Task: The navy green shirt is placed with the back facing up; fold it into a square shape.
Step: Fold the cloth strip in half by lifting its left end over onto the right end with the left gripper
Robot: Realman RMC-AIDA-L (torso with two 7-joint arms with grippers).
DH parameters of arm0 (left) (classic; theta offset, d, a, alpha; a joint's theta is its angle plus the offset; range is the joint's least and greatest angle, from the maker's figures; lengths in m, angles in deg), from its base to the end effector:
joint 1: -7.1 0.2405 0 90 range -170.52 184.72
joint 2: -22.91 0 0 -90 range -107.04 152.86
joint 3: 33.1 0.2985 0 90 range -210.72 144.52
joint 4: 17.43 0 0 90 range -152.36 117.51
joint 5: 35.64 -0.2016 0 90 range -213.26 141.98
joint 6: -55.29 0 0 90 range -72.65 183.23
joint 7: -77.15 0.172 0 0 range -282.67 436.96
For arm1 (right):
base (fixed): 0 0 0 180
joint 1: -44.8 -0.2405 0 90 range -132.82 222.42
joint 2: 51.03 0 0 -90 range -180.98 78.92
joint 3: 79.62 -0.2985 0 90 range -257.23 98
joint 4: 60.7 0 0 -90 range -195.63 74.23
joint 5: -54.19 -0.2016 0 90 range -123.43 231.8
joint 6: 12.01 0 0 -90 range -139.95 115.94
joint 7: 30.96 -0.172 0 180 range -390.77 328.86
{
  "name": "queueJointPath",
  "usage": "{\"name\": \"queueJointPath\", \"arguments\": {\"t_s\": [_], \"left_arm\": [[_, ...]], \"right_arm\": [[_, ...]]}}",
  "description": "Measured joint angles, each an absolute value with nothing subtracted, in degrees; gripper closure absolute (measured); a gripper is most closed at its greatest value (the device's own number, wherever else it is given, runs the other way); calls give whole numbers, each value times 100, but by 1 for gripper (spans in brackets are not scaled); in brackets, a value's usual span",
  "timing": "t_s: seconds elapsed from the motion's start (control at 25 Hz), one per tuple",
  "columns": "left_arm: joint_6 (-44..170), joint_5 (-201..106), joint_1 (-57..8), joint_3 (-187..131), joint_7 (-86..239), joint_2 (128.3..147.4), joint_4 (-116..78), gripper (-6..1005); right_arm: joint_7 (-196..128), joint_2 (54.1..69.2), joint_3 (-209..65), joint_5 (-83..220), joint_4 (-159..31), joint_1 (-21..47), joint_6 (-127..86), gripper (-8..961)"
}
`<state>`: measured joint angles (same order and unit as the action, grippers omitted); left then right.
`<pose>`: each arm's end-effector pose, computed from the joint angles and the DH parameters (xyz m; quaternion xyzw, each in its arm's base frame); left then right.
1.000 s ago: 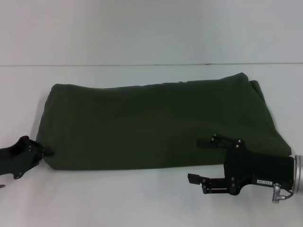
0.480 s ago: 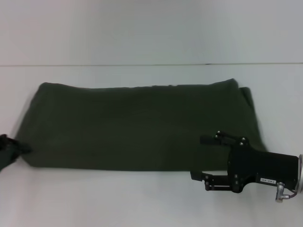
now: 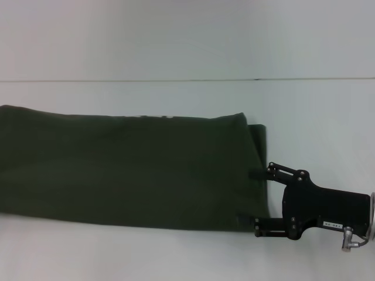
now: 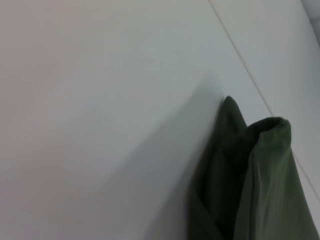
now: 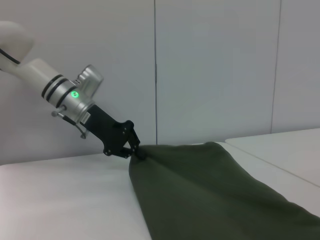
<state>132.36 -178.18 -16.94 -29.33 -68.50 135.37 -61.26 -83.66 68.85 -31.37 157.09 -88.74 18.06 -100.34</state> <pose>-0.4547 0.3193 0.0837 -0.4837 -0.7766 -0.2702 0.2999 0.2780 0.3179 -0.0799 -0.9462 0.0730 0.2792 0.1465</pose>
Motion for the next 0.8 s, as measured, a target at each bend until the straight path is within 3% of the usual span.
{"name": "queueJointPath", "arguments": {"t_s": [0.56,0.8], "left_arm": [[13757,-17446,-1752,-3056,-6876,13489,-6169,984],[14755,-16102,-1811,-3021,-6883,13558,-5973,985]], "right_arm": [[-8369,6885,-3206,15713,-8848,1843,-9811,23],[-8342,6885,-3207,15733,-8831,1883,-9624,23]]}}
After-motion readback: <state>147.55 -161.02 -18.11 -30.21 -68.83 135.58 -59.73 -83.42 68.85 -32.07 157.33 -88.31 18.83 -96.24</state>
